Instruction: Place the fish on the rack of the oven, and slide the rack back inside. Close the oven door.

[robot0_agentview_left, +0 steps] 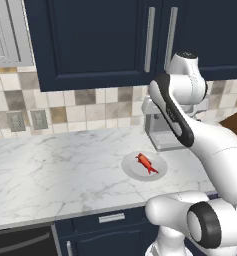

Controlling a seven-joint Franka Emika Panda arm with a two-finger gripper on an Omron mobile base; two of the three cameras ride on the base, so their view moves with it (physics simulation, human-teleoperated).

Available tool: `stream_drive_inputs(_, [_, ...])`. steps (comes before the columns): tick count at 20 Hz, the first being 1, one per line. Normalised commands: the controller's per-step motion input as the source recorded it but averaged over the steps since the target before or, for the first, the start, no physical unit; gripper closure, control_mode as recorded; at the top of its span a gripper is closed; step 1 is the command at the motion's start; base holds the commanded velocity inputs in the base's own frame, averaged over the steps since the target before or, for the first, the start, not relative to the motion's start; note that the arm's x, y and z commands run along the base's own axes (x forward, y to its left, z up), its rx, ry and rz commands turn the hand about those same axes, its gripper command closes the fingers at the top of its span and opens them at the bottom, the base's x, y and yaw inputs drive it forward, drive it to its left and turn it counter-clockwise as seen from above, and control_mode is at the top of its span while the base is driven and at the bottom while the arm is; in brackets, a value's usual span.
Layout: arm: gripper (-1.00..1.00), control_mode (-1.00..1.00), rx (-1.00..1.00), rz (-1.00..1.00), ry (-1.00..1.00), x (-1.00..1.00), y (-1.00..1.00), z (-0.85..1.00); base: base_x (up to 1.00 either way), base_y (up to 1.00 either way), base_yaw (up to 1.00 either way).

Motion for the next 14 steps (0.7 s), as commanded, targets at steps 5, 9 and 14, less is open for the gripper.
stream_drive_inputs(5, [-1.00,-1.00,0.00,0.00,0.05,-0.06,0.00,-0.21,0.00,0.00,0.00])
stream_drive_inputs(9, [-1.00,-1.00,-0.01,0.00,0.10,0.00,0.00,-0.64,0.00,0.00,0.00])
stream_drive_inputs(14, [-1.00,-1.00,-0.01,0.00,0.01,0.00,-0.03,-0.62,0.00,0.00,0.00])
